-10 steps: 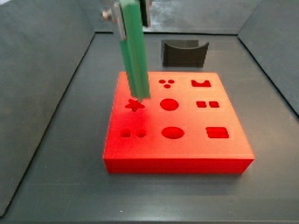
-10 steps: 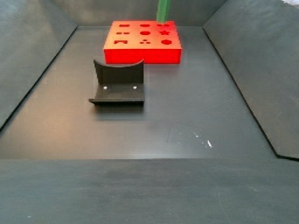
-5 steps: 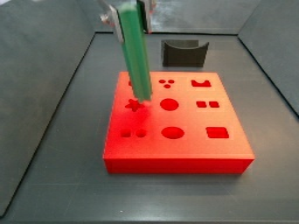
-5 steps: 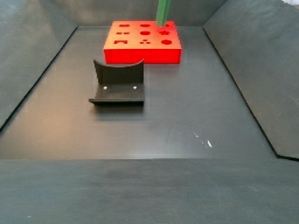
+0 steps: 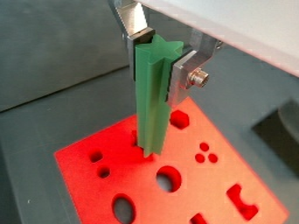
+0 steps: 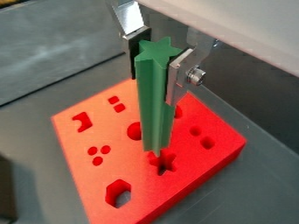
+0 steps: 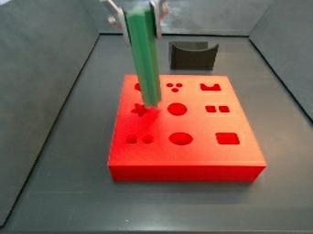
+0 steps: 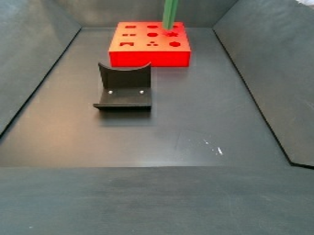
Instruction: Insert the star object.
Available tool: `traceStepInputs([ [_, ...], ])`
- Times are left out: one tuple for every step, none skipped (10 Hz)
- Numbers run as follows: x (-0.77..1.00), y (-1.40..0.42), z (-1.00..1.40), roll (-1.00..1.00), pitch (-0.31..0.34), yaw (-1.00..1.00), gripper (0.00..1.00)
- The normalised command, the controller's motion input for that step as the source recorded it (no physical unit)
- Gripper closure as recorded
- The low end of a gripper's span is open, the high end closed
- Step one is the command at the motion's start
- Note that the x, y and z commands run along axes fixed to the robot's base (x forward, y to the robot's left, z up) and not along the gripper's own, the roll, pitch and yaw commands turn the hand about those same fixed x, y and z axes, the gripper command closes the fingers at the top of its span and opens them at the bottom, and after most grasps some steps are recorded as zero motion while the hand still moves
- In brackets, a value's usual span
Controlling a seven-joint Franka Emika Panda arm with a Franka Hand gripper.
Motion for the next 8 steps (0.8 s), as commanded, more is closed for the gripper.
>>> traceStepInputs([
  [0.11, 0.0, -0.23, -0.01, 0.186, -0.74, 1.0],
  [0.0, -0.06, 0.08, 0.13, 0.2, -0.71, 1.0],
  [-0.03, -0.01, 0.36, 0.25, 0.199, -0.66, 1.0],
  [-0.03, 0.0, 0.17, 0.27, 0.193, -0.67, 1.0],
  [0.0, 0.06, 0.0, 0.19, 0.214, -0.71, 1.0],
  [0.0, 0.0, -0.08, 0.0, 0.154, -0.65, 1.0],
  [0.0, 0.0, -0.19, -0.14, 0.121, -0.63, 1.0],
  [0.05, 0.04, -0.03, -0.22, 0.09, -0.58, 1.0],
])
